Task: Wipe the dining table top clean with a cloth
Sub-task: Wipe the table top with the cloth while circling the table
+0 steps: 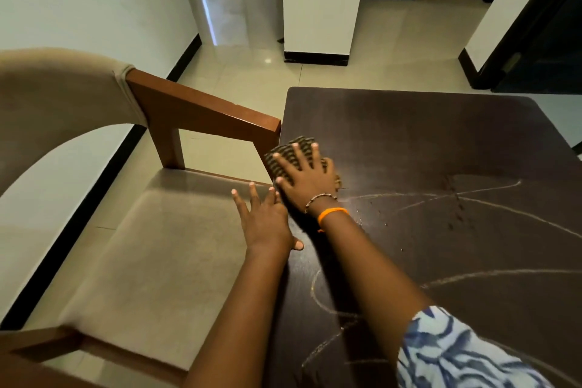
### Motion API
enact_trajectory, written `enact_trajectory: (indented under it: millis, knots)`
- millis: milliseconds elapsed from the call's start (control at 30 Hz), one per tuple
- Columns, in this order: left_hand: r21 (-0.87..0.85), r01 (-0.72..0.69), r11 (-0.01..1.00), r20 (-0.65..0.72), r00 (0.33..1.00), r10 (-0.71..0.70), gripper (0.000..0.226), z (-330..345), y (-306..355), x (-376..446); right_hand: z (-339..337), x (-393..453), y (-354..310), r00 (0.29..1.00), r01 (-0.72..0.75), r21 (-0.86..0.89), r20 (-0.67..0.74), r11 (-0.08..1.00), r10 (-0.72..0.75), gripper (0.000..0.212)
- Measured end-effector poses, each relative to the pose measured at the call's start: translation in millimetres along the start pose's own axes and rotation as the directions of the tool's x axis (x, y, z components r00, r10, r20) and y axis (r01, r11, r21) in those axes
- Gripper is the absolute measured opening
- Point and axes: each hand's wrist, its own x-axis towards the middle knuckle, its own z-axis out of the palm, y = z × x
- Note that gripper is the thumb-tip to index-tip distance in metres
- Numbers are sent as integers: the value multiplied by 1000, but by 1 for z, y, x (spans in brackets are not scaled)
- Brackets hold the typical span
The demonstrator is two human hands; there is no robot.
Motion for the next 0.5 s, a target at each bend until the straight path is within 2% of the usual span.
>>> enact_trajectory:
  millis: [100, 167, 233, 300, 433, 500]
  knots:
    - [-1, 48, 999, 2, 999, -48, 101, 1, -1, -8, 1, -11, 0, 993, 115, -24, 23, 993, -114, 50]
    - [-8, 76, 997, 4, 997, -76, 102, 3, -3, -11, -2, -24, 24, 993, 115, -30, 0, 993, -115, 50]
    - [-44, 73, 996, 6, 997, -73, 101, 5, -8, -12, -8, -34, 56, 999, 5, -35, -33, 999, -7, 51]
    - [-56, 70, 996, 6, 998, -70, 101, 5, -3, -13, -15, -47, 100, 982, -177, -25, -70, 984, 175, 52]
    - [-89, 66, 994, -13, 998, -67, 102, 10, -8, -9, -22, -61, 133, 866, -492, 44, -81, 869, 494, 50]
    - [-87, 54, 995, -27, 998, -57, 102, 11, -7, -9, -19, -57, 116, 821, -561, 70, -81, 825, 565, 51]
